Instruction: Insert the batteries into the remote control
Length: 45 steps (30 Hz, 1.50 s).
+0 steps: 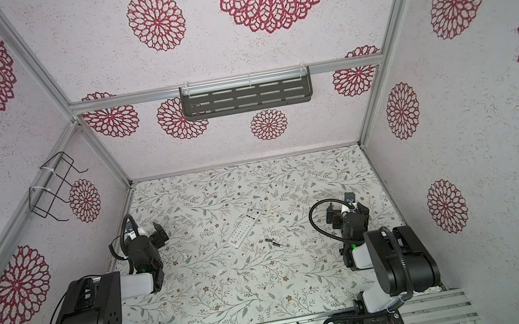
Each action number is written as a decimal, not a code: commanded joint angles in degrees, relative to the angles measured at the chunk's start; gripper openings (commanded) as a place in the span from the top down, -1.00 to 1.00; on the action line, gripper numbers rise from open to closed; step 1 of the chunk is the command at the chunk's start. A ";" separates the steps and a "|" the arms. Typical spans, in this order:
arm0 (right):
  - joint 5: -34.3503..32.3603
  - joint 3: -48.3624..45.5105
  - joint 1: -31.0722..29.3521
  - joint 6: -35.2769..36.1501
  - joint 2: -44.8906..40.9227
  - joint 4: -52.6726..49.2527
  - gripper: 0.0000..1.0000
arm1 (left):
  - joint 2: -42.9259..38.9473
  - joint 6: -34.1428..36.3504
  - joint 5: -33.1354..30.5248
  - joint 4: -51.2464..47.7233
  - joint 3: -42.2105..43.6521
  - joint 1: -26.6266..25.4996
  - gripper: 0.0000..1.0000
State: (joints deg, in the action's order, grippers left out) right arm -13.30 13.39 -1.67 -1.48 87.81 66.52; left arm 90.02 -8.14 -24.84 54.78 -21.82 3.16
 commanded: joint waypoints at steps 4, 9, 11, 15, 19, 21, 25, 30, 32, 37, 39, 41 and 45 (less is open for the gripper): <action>-0.39 1.55 -0.17 0.20 0.13 1.77 -0.98 | 0.03 0.58 0.31 0.85 -0.68 0.35 -0.95; -0.37 1.55 -0.17 0.21 0.16 1.77 -0.98 | 0.07 0.58 0.31 0.88 -0.68 0.36 -0.95; -0.35 1.55 -0.17 0.23 0.17 1.77 -0.98 | 0.07 0.58 0.34 0.85 -0.68 0.33 -0.95; -0.39 1.51 -0.17 0.24 0.17 1.73 -0.98 | -0.10 0.32 1.20 0.38 -0.85 0.85 -0.95; -0.37 1.54 -0.17 0.17 0.17 1.77 -0.98 | -0.11 0.32 1.29 0.24 -0.89 0.77 -0.95; -0.40 1.48 -0.17 0.20 0.17 1.76 -0.98 | -0.05 0.30 1.31 0.24 -0.94 0.84 -0.95; -0.41 1.51 -0.17 0.24 0.17 1.76 -0.98 | -0.11 0.32 1.33 0.24 -0.87 0.79 -0.95; -0.35 1.53 -0.17 0.20 0.17 1.78 -0.98 | -0.60 0.81 1.75 -0.14 -0.98 0.57 -0.95; -0.33 1.50 -0.17 -0.06 0.16 1.77 -0.98 | -2.20 1.44 2.24 -2.42 -1.47 0.10 -0.95; 0.05 1.74 0.00 -0.11 0.21 1.36 -0.98 | -6.27 2.23 -1.79 -16.07 -7.29 -1.77 -0.95; 0.03 1.59 0.00 -0.05 0.17 1.56 -0.98 | -7.00 3.59 -5.09 -19.47 -9.11 -3.79 -0.95; 0.53 1.57 -0.04 0.26 0.10 1.49 -0.98 | -7.77 4.53 -8.32 -21.35 -9.96 -6.18 -0.95; 1.39 2.29 -0.17 0.86 -2.54 -1.98 -0.98 | -10.47 2.93 -10.44 -27.21 -12.14 -9.65 -0.95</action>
State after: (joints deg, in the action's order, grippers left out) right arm -12.95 13.41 -1.67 -1.13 87.57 65.69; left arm 81.34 -5.54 -31.70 34.79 -32.47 -4.82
